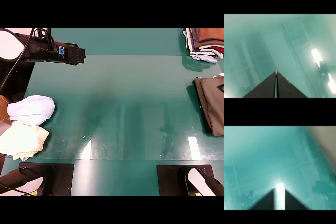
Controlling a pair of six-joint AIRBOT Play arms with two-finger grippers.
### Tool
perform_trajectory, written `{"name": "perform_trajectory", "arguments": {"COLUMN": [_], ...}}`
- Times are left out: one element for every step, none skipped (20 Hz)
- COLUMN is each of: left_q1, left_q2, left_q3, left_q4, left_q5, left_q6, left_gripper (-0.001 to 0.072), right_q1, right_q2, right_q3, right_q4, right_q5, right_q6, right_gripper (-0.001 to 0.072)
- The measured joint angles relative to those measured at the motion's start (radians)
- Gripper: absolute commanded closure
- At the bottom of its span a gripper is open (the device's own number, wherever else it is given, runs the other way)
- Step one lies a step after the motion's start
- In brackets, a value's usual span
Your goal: Fold the shirts.
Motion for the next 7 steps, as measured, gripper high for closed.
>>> {"name": "perform_trajectory", "arguments": {"left_q1": [0.000, 0.000, 0.000, 0.000, 0.000, 0.000, 0.000], "left_q2": [0.000, 0.000, 0.000, 0.000, 0.000, 0.000, 0.000], "left_q3": [0.000, 0.000, 0.000, 0.000, 0.000, 0.000, 0.000], "left_q4": [0.000, 0.000, 0.000, 0.000, 0.000, 0.000, 0.000], "left_q5": [0.003, 0.006, 0.007, 0.008, 0.010, 0.010, 0.011], "left_q6": [0.000, 0.000, 0.000, 0.000, 0.000, 0.000, 0.000], "left_gripper": [0.0683, 0.0682, 0.0683, 0.0683, 0.0682, 0.0683, 0.0683], "right_q1": [0.044, 0.086, 0.122, 0.150, 0.173, 0.190, 0.202], "right_q2": [0.001, 0.002, 0.002, 0.002, 0.003, 0.003, 0.003], "right_q3": [0.000, 0.000, 0.000, 0.000, 0.000, 0.000, 0.000], "right_q4": [0.000, 0.000, 0.000, -0.001, -0.001, -0.002, -0.003], "right_q5": [-0.010, -0.018, -0.026, -0.031, -0.033, -0.037, -0.039], "right_q6": [-0.004, -0.008, -0.011, -0.012, -0.013, -0.014, -0.015], "right_gripper": [0.0694, 0.0694, 0.0694, 0.0694, 0.0694, 0.0694, 0.0694]}}
